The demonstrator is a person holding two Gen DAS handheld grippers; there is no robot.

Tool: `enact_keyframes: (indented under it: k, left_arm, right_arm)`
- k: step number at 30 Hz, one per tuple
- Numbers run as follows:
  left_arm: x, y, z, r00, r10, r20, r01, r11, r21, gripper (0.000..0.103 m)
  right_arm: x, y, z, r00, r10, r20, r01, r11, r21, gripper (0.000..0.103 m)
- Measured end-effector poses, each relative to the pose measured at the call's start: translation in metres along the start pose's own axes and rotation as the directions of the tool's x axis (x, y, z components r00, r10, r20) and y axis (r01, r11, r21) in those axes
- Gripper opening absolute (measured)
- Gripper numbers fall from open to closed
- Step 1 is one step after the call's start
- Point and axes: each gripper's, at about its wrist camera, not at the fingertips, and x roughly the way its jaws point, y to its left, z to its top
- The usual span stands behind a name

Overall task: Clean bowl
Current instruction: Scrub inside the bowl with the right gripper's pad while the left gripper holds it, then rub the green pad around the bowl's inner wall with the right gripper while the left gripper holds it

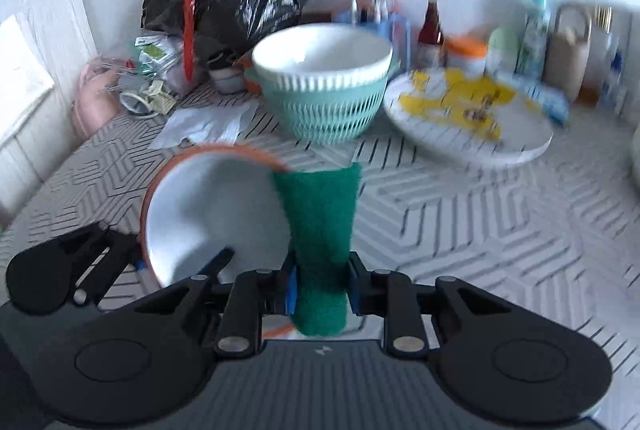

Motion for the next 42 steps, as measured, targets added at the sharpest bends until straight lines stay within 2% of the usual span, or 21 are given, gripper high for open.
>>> enact_keyframes:
  k: [6, 11, 17, 21, 24, 27, 30, 35, 38, 42]
  left_arm:
    - [-0.003, -0.006, 0.000, 1.000, 0.021, 0.009, -0.021, 0.999, 0.034, 0.027]
    - [-0.002, -0.002, 0.000, 1.000, 0.008, 0.005, -0.008, 1.000, 0.017, 0.027]
    - [-0.004, -0.004, -0.001, 1.000, 0.013, 0.006, -0.013, 1.000, 0.026, 0.028]
    - [-0.005, -0.005, -0.001, 1.000, 0.013, 0.010, -0.013, 0.999, 0.031, 0.028]
    - [-0.005, -0.004, 0.000, 1.000, 0.004, 0.008, -0.004, 1.000, 0.020, 0.028]
    - [-0.004, 0.002, -0.001, 1.000, -0.017, 0.001, 0.017, 1.000, -0.011, 0.029]
    - [-0.003, -0.003, -0.001, 1.000, 0.021, 0.000, -0.021, 1.000, 0.018, 0.030]
    - [-0.006, -0.009, 0.000, 0.999, 0.042, 0.009, -0.042, 0.998, 0.053, 0.031]
    - [-0.008, -0.011, 0.000, 0.999, 0.046, 0.012, -0.046, 0.997, 0.065, 0.032]
    - [-0.010, -0.013, 0.000, 0.999, 0.046, 0.013, -0.047, 0.996, 0.071, 0.032]
  right_arm:
    - [-0.008, 0.021, 0.022, 0.999, -0.023, 0.046, 0.030, 0.988, -0.154, 0.026]
    - [-0.005, 0.054, 0.029, 0.995, -0.085, 0.056, 0.099, 0.926, -0.365, 0.027]
    - [-0.002, 0.070, 0.027, 0.994, -0.081, 0.069, 0.104, 0.866, -0.489, 0.030]
    - [0.001, 0.059, 0.026, 0.996, -0.060, 0.064, 0.081, 0.904, -0.419, 0.031]
    - [0.010, 0.041, 0.021, 0.997, -0.075, 0.016, 0.076, 0.947, -0.313, 0.031]
    - [0.016, 0.025, 0.010, 0.999, -0.038, -0.023, 0.032, 0.973, -0.229, 0.030]
    - [0.024, 0.011, -0.006, 0.998, 0.022, -0.056, -0.029, 0.990, -0.137, 0.031]
    - [0.026, -0.017, -0.018, 0.990, 0.135, -0.043, -0.133, 0.990, 0.048, 0.028]
    - [0.026, -0.026, -0.014, 0.986, 0.163, -0.038, -0.158, 0.982, 0.100, 0.026]
    - [0.021, -0.029, -0.002, 0.987, 0.160, -0.012, -0.158, 0.983, 0.095, 0.023]
